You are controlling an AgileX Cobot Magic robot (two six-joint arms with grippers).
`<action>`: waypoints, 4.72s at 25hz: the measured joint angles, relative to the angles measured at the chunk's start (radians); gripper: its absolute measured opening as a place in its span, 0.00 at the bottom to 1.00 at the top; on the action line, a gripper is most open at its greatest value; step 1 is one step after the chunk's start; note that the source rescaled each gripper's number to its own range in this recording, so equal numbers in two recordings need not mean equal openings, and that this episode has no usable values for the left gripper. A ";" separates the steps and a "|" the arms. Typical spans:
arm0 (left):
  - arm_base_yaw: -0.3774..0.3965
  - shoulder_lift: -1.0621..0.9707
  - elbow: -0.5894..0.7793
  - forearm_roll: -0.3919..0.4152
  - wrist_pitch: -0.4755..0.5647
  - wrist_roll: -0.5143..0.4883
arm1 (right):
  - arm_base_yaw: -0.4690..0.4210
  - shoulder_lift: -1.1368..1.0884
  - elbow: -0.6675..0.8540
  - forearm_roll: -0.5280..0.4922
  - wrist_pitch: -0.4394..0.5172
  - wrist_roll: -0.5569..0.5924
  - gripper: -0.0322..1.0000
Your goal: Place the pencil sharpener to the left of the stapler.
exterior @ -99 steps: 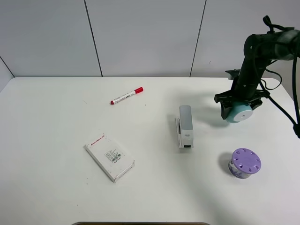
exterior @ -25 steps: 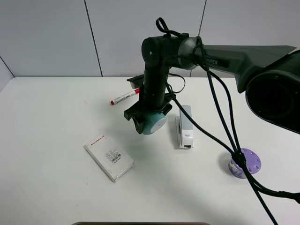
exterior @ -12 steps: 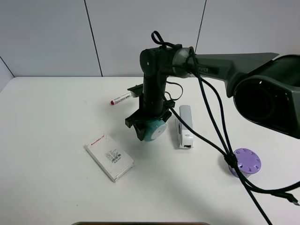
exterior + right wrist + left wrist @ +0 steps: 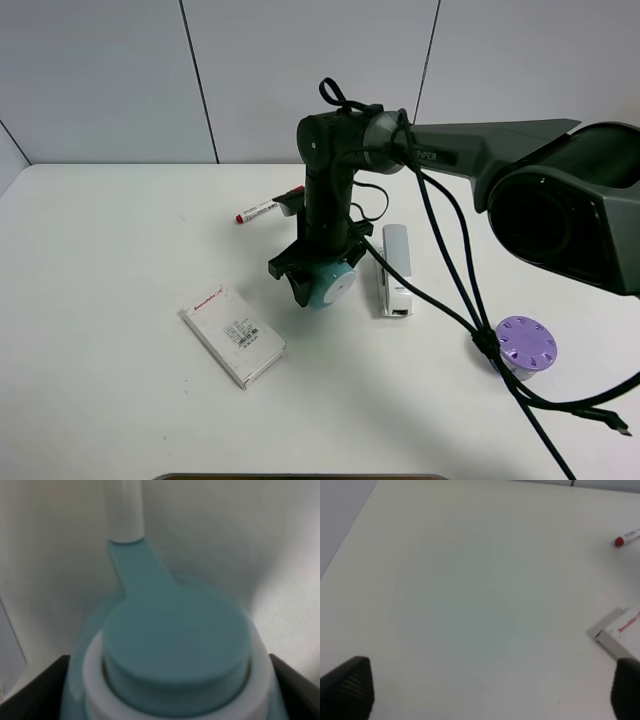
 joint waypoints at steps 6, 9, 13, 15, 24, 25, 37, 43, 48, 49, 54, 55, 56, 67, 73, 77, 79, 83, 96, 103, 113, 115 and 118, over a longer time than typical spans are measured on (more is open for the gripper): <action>0.000 0.000 0.000 0.000 0.000 0.000 | 0.000 0.000 0.000 -0.046 0.000 0.001 0.03; 0.000 0.000 0.000 0.000 0.000 0.000 | 0.000 0.000 0.000 -0.050 0.000 0.003 0.03; 0.000 0.000 0.000 0.000 0.000 0.000 | 0.000 0.000 0.000 -0.050 -0.003 0.007 0.03; 0.000 0.000 0.000 0.000 0.000 0.000 | 0.000 0.000 0.000 -0.050 -0.010 0.007 0.03; 0.000 0.000 0.000 0.000 0.000 0.000 | 0.000 0.023 -0.001 -0.045 -0.028 0.032 0.03; 0.000 0.000 0.000 0.000 0.000 0.000 | 0.000 0.027 -0.002 -0.043 -0.028 0.034 0.03; 0.000 0.000 0.000 0.000 0.000 0.000 | 0.000 0.030 -0.007 -0.043 -0.027 0.035 0.03; 0.000 0.000 0.000 0.000 0.000 0.000 | 0.000 0.030 -0.007 -0.043 -0.027 0.036 0.03; 0.000 0.000 0.000 0.000 0.000 0.000 | 0.000 0.032 -0.007 -0.039 -0.033 0.052 0.22; 0.000 0.000 0.000 0.000 0.000 0.000 | 0.000 0.036 -0.007 -0.038 -0.029 0.052 0.31; 0.000 0.000 0.000 0.000 0.000 0.000 | 0.000 0.037 -0.007 -0.038 -0.030 0.053 0.59; 0.000 0.000 0.000 0.000 0.000 0.000 | 0.000 0.037 -0.007 -0.038 -0.030 0.053 0.61; 0.000 0.000 0.000 0.000 0.000 0.000 | 0.000 0.037 -0.007 -0.038 -0.030 0.053 0.61; 0.000 0.000 0.000 0.000 0.000 0.000 | 0.000 -0.003 -0.007 -0.051 -0.005 0.053 0.62; 0.000 0.000 0.000 0.000 0.000 0.000 | 0.000 -0.064 -0.007 -0.052 -0.005 0.053 0.62; 0.000 0.000 0.000 0.000 0.000 0.000 | 0.000 -0.110 -0.007 -0.053 -0.003 0.053 0.62; 0.000 0.000 0.000 0.000 0.000 0.000 | 0.000 -0.137 -0.007 -0.061 -0.002 0.053 0.62; 0.000 0.000 0.000 0.000 0.000 0.000 | 0.000 -0.200 -0.007 -0.089 -0.001 0.053 0.62; 0.000 0.000 0.000 0.000 0.000 0.000 | 0.000 -0.484 -0.007 -0.140 0.003 0.085 0.62; 0.000 0.000 0.000 0.000 0.000 0.000 | 0.000 -0.618 -0.007 -0.165 0.004 0.107 0.62; 0.000 0.000 0.000 0.000 0.000 0.000 | 0.001 -0.836 0.051 -0.216 0.001 0.135 0.62; 0.000 0.000 0.000 0.000 0.000 0.000 | 0.001 -0.902 0.134 -0.249 0.001 0.149 0.62; 0.000 0.000 0.000 0.000 0.000 0.000 | 0.001 -0.998 0.289 -0.288 0.005 0.177 0.62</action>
